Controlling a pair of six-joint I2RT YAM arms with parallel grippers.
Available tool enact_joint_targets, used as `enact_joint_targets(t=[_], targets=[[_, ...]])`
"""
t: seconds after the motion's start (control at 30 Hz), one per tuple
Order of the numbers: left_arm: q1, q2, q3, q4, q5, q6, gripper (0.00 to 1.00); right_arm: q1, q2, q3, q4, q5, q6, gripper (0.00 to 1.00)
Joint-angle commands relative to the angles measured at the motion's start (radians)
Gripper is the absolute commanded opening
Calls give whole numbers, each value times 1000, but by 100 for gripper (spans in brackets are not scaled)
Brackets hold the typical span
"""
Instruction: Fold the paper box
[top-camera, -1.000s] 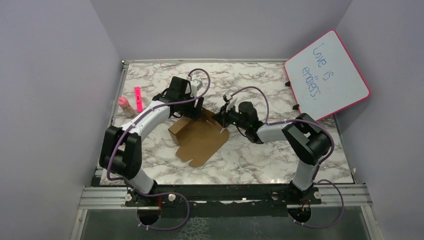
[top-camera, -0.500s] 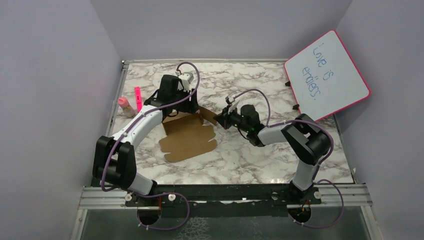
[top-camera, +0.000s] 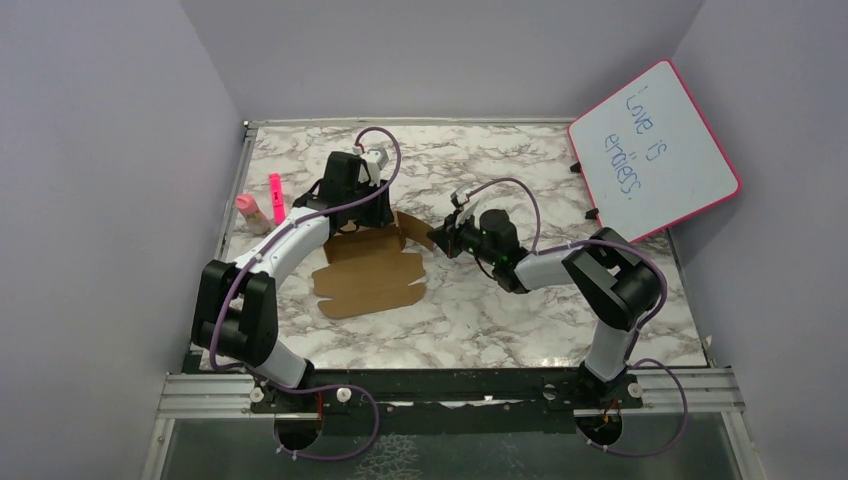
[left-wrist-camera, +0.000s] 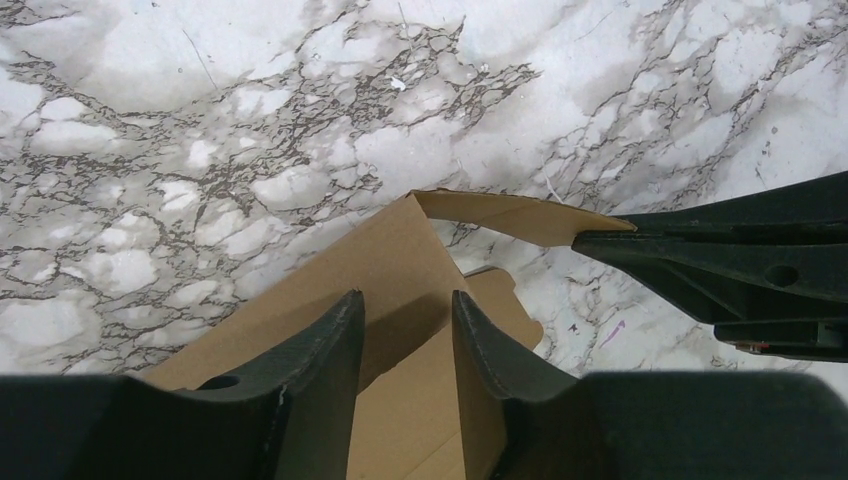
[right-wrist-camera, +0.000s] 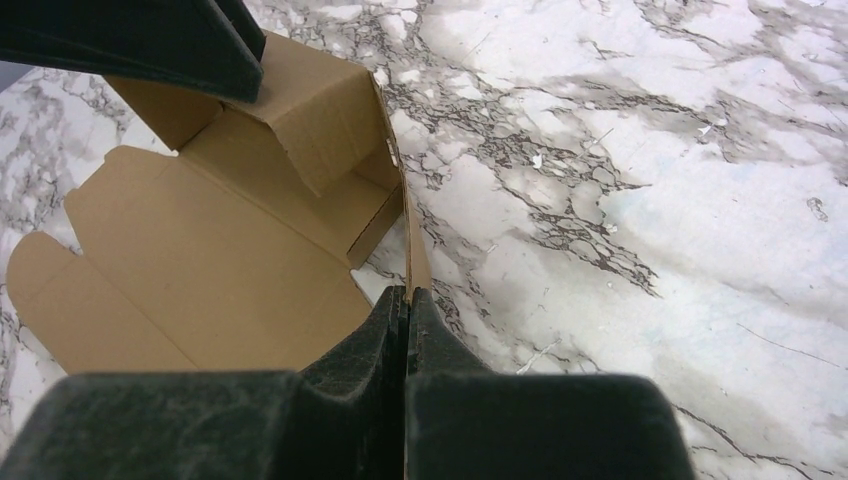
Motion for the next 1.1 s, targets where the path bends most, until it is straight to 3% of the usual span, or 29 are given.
enact_joint_targets(t=[0.0, 0.17, 0.7, 1.07], targets=[[0, 5, 5, -2, 45, -13, 36, 8, -13, 28, -32, 31, 24, 4], [0, 20, 9, 2, 67, -26, 32, 15, -24, 34, -48, 15, 59, 4], [-15, 41, 7, 14, 87, -54, 32, 126, -23, 42, -70, 186, 178, 8], [-25, 53, 7, 15, 96, -63, 32, 130, 62, 50, 64, 18, 168, 20]])
